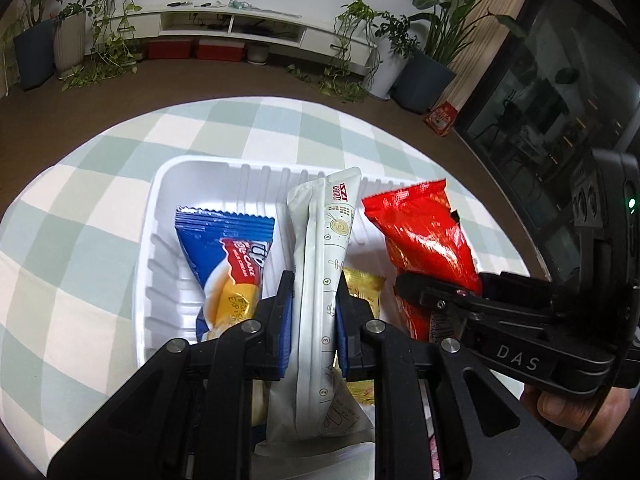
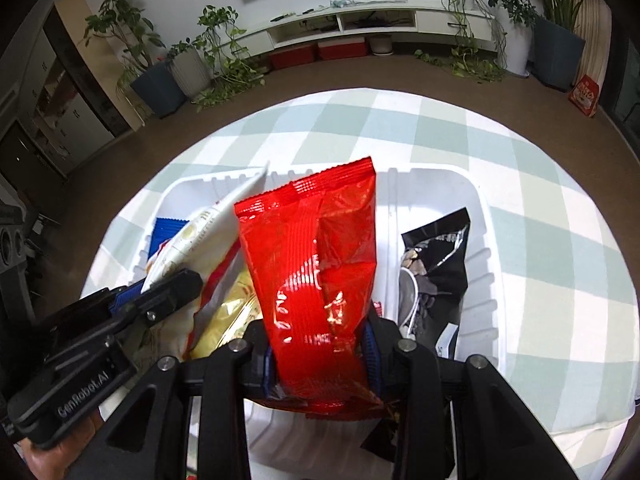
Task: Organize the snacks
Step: 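Carry the white packet and red chip bag into the tray and release both, then move both grippers back to the pile and grasp the blue packet with the left gripper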
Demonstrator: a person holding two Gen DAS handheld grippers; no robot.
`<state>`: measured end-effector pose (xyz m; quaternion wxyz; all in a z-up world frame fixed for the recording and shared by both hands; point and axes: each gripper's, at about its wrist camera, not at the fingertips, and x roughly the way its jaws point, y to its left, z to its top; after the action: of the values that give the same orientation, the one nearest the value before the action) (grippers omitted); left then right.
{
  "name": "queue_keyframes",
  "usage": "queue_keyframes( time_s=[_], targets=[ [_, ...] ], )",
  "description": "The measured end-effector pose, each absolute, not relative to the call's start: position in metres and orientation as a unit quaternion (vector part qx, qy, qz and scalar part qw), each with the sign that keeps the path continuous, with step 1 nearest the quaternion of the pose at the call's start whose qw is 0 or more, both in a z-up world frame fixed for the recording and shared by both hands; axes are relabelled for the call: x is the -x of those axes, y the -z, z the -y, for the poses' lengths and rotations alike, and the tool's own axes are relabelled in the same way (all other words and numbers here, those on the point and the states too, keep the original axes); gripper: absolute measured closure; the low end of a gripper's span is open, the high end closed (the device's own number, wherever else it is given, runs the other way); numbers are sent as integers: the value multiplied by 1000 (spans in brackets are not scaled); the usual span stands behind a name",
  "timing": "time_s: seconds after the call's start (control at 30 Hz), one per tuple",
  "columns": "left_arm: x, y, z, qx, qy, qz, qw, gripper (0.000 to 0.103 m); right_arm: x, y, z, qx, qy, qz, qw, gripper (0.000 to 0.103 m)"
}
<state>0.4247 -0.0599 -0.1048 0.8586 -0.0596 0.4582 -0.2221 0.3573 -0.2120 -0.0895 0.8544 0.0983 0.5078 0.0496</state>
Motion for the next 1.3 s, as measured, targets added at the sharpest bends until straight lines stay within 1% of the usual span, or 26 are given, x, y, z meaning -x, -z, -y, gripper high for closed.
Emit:
queue_keyframes(
  time_s=[0.27, 0.33, 0.37, 0.4, 0.47, 0.5, 0.63, 0.7, 0.73, 0.8, 0.87, 0.93, 1.0, 1.03, 1.1, 1.17, 1.2, 1.27, 1.3],
  targets=[
    [-433, 113, 60, 58, 210, -466, 858, 86, -361, 97, 204, -62, -44, -513, 855, 60],
    [-426, 108, 59, 57, 209, -466, 858, 83, -361, 97, 202, -55, -43, -513, 855, 58],
    [-426, 108, 59, 56, 210, -466, 858, 76, -361, 97, 201, -53, -43, -514, 855, 58],
    [-425, 106, 59, 54, 209, -466, 858, 64, -361, 97, 201, -50, -42, -514, 855, 57],
    [-424, 104, 58, 53, 204, -461, 862, 56, -362, 97, 201, -50, -38, -514, 855, 56],
    [-423, 102, 57, 57, 207, -461, 861, 53, -362, 96, 202, -51, -38, -514, 856, 56],
    [-418, 93, 54, 56, 205, -454, 865, 48, -359, 93, 202, -47, -36, -510, 858, 55],
    [-413, 87, 52, 60, 206, -448, 868, 41, -356, 91, 203, -50, -35, -506, 860, 51],
    [-411, 85, 50, 62, 207, -446, 868, 40, -355, 89, 204, -49, -32, -503, 862, 44],
    [-405, 78, 45, 70, 207, -441, 870, 34, -351, 84, 205, -55, -33, -496, 866, 38],
    [-398, 70, 39, 78, 206, -433, 874, 30, -347, 79, 206, -59, -32, -492, 868, 38],
    [-391, 63, 35, 83, 207, -428, 876, 28, -343, 73, 207, -61, -31, -487, 871, 33],
    [-383, 55, 32, 83, 213, -426, 875, 27, -338, 68, 208, -67, -33, -483, 873, 30],
    [-378, 51, 31, 82, 216, -425, 875, 24, -334, 65, 210, -72, -33, -480, 874, 30],
    [-365, 42, 25, 83, 219, -419, 877, 12, -326, 58, 215, -82, -34, -473, 877, 30],
    [-351, 33, 18, 85, 218, -408, 882, 7, -313, 49, 221, -101, -46, -459, 882, 28],
    [-343, 29, 14, 84, 215, -402, 886, 4, -305, 44, 225, -108, -50, -450, 885, 25],
    [-325, 21, 5, 78, 214, -385, 894, 0, -285, 33, 232, -125, -63, -429, 893, 21],
    [-316, 18, 2, 76, 214, -377, 898, 0, -275, 29, 235, -131, -70, -419, 896, 19]
  ],
)
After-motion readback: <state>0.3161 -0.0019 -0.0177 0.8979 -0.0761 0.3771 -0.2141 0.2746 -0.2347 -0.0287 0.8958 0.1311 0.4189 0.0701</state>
